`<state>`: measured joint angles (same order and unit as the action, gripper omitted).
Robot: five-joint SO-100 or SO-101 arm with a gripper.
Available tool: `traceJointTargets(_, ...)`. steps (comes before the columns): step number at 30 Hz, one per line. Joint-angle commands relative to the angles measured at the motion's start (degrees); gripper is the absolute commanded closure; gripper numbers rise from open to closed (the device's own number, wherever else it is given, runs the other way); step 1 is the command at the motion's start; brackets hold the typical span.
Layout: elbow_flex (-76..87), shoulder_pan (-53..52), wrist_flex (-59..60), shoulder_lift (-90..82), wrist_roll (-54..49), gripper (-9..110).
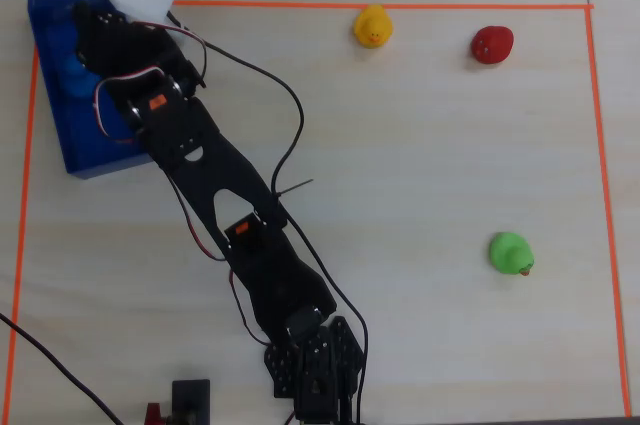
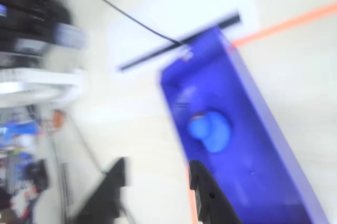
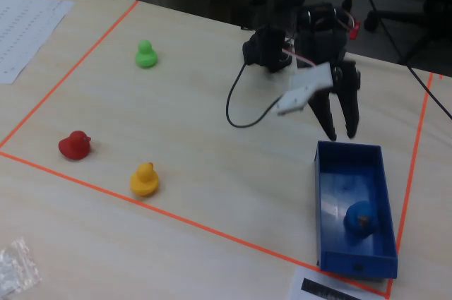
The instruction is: Grasp blue duck and put it into box.
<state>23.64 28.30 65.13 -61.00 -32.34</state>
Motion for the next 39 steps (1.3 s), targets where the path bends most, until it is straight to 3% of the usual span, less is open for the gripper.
traceJointTargets(1,11.6,-2.2,-0.5,-23.4,-4.6,101)
traceJointTargets(9,56.3,-3.8,0.5,-53.9,-21.2,101)
traceJointTargets(14,90.2,-8.3,-3.4,-74.9,-27.1,101)
traceJointTargets(21,125.2,-14.3,-11.9,-97.8,-32.0,101)
traceJointTargets(33,153.6,-19.2,-5.7,-127.1,-37.1,101)
traceJointTargets(39,154.5,-20.8,2.7,-128.7,-38.1,101)
